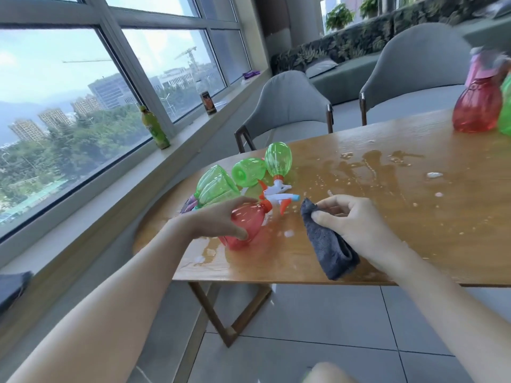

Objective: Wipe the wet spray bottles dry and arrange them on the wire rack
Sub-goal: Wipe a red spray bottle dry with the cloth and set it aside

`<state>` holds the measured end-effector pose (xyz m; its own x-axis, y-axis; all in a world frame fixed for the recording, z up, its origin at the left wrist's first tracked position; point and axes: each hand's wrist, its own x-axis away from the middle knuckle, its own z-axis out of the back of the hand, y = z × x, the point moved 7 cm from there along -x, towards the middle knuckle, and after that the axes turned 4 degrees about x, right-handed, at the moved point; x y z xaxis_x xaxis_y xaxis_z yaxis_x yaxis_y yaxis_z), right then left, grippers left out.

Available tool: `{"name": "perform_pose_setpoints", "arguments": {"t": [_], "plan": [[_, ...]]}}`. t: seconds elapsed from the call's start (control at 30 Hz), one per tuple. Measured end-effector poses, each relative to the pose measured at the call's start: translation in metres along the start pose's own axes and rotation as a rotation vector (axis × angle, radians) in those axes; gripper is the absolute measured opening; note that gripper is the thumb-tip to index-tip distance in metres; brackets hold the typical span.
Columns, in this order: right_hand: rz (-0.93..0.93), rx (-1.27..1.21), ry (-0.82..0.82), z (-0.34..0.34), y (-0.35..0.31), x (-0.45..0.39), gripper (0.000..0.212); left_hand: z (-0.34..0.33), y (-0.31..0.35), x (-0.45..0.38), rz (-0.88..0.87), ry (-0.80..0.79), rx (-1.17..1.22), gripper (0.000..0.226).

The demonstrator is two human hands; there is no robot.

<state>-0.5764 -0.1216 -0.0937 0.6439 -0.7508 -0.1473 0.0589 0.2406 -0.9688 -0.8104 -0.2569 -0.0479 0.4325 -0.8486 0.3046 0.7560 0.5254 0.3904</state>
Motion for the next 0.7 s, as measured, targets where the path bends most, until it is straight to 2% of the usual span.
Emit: {"name": "perform_pose_setpoints", "arguments": {"t": [0.2,0.3,0.37,0.4,0.47,0.53,0.7], "plan": [[0.008,-0.041,0.171,0.075,0.005,0.017,0.008,-0.056,0.069,-0.001,-0.259,0.166,0.537,0.086],[-0.002,-0.085,0.268,0.125,0.013,0.027,0.025,-0.091,0.122,0.000,-0.397,0.235,0.703,0.084],[0.020,-0.077,0.337,0.159,0.017,0.033,0.018,-0.113,0.152,-0.006,-0.459,0.242,0.804,0.084],[0.042,-0.066,0.362,0.174,0.017,0.038,0.014,-0.123,0.165,-0.008,-0.486,0.241,0.836,0.084],[0.073,-0.028,0.390,0.199,0.021,0.044,0.023,-0.137,0.191,-0.011,-0.528,0.217,0.861,0.083],[0.098,0.018,0.405,0.216,0.021,0.049,0.021,-0.147,0.210,-0.012,-0.564,0.196,0.860,0.081],[0.208,0.122,0.400,0.230,0.014,0.054,0.024,-0.152,0.222,-0.021,-0.644,0.178,0.856,0.077]]}}
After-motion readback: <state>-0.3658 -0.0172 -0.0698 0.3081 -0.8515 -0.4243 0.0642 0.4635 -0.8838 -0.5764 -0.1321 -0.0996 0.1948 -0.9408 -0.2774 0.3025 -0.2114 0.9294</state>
